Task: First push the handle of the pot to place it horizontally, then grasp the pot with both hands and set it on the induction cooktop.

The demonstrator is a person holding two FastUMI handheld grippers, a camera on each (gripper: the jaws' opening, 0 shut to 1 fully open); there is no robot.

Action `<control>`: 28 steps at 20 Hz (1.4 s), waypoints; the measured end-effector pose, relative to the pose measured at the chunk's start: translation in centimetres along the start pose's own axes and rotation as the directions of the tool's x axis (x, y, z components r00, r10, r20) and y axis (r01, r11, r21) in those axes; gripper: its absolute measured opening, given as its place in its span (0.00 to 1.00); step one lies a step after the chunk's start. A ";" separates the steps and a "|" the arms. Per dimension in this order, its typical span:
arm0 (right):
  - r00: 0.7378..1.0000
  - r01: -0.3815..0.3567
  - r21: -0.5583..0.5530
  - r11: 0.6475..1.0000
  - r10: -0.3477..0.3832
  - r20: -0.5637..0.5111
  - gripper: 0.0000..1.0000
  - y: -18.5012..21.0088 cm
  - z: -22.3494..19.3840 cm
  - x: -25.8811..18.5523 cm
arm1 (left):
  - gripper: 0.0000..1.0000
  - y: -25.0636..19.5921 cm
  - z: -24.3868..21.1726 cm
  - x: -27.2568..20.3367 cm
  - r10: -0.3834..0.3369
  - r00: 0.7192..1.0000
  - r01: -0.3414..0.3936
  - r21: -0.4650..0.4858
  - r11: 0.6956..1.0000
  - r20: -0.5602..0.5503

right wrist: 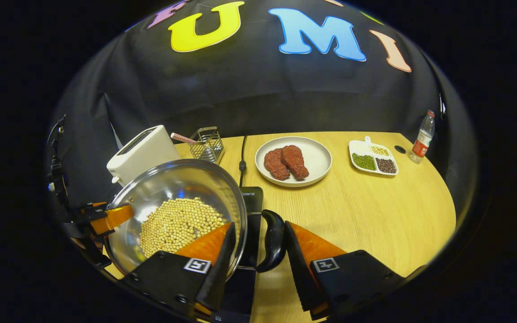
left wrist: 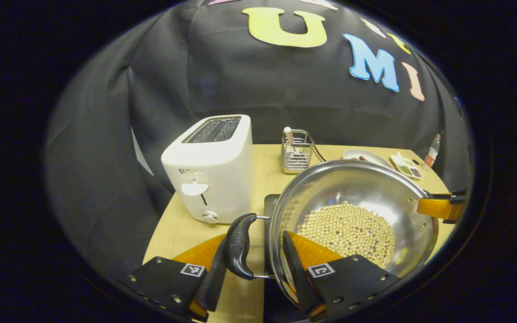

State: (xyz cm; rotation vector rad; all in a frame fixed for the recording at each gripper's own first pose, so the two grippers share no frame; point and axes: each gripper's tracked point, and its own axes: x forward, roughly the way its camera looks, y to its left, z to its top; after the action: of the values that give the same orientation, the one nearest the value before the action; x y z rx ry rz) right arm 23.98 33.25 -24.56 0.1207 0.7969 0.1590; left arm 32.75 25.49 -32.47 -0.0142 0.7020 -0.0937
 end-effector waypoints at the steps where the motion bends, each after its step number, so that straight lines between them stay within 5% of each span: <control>1: 1.000 0.005 -0.014 1.000 -0.005 0.028 0.89 -0.2 0.7 -0.8 | 0.77 0.0 0.4 -0.4 0.011 1.000 -0.011 0.000 1.000 0.023; 2: 0.999 0.010 -0.022 1.000 -0.009 0.052 1.00 -0.5 1.0 -1.2 | 0.90 -0.1 1.0 -1.1 0.021 0.998 -0.021 -0.005 1.000 0.051; 11: 0.948 0.044 -0.069 0.997 -0.020 0.319 0.98 -6.6 6.6 -9.2 | 0.89 -4.2 9.5 -10.8 0.107 0.929 -0.097 -0.046 0.994 0.355; 28: 0.816 0.123 -0.086 0.989 -0.052 0.575 0.98 -23.7 7.3 -27.0 | 0.87 -24.8 14.1 -29.4 0.077 0.797 -0.048 -0.064 0.997 0.600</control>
State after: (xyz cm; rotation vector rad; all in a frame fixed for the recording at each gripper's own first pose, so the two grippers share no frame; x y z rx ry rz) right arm 12.95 4.63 -4.49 0.0131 0.1841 0.0737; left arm 17.53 3.23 -1.64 -0.0625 0.0588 -0.0047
